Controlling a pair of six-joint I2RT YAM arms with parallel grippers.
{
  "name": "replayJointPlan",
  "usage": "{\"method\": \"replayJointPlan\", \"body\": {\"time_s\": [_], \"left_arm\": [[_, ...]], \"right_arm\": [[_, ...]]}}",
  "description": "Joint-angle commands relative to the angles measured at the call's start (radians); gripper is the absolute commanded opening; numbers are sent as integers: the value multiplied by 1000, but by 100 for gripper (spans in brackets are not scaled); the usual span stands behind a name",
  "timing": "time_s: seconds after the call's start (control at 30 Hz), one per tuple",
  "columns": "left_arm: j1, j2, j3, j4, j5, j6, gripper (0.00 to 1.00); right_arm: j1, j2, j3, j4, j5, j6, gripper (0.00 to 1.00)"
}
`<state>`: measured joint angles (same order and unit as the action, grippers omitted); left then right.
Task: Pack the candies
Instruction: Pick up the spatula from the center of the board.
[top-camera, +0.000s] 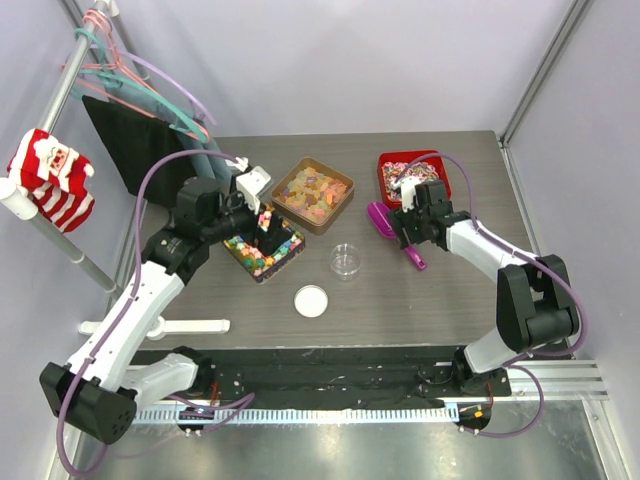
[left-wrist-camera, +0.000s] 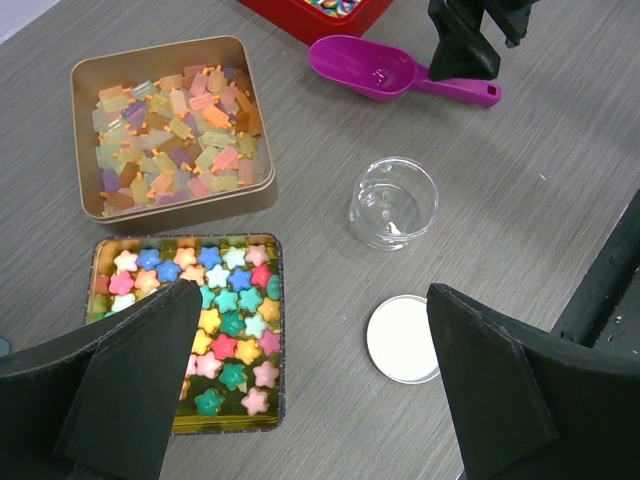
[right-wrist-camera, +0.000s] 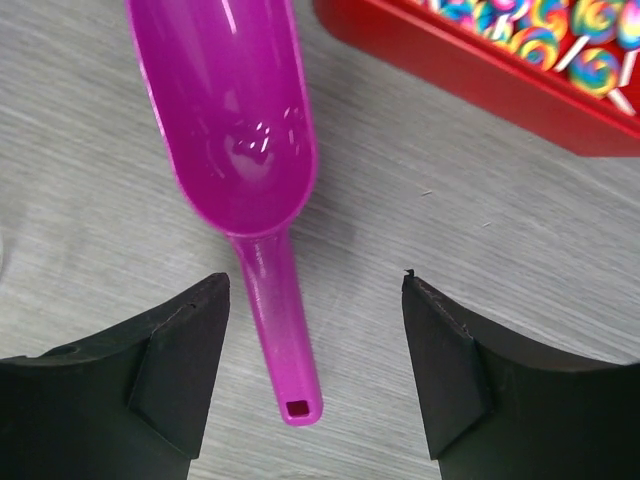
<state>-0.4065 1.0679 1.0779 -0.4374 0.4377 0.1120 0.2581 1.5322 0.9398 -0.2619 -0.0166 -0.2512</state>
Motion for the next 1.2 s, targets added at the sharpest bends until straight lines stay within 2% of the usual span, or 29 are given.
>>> {"method": "replayJointPlan", "body": {"time_s": [0.0,0.17,0.23,0.77,1.17], "left_arm": [[0,-22,-16,63,33,-18,100],[5,-17,-22,74,55,-31,100],[9,-14,-27,75,61,-40,100],[23,-8,-33,89,98,-61,100],[28,3,-36,97,116,-72,100]], "right_arm": [[4,-10,2,90,38,0,74],[20,19,2,87,38,-8,73],[24,34,2,89,43,-16,69],[70,109,51,55,106,-117,66],[73,143,65,78,69,-141,61]]}}
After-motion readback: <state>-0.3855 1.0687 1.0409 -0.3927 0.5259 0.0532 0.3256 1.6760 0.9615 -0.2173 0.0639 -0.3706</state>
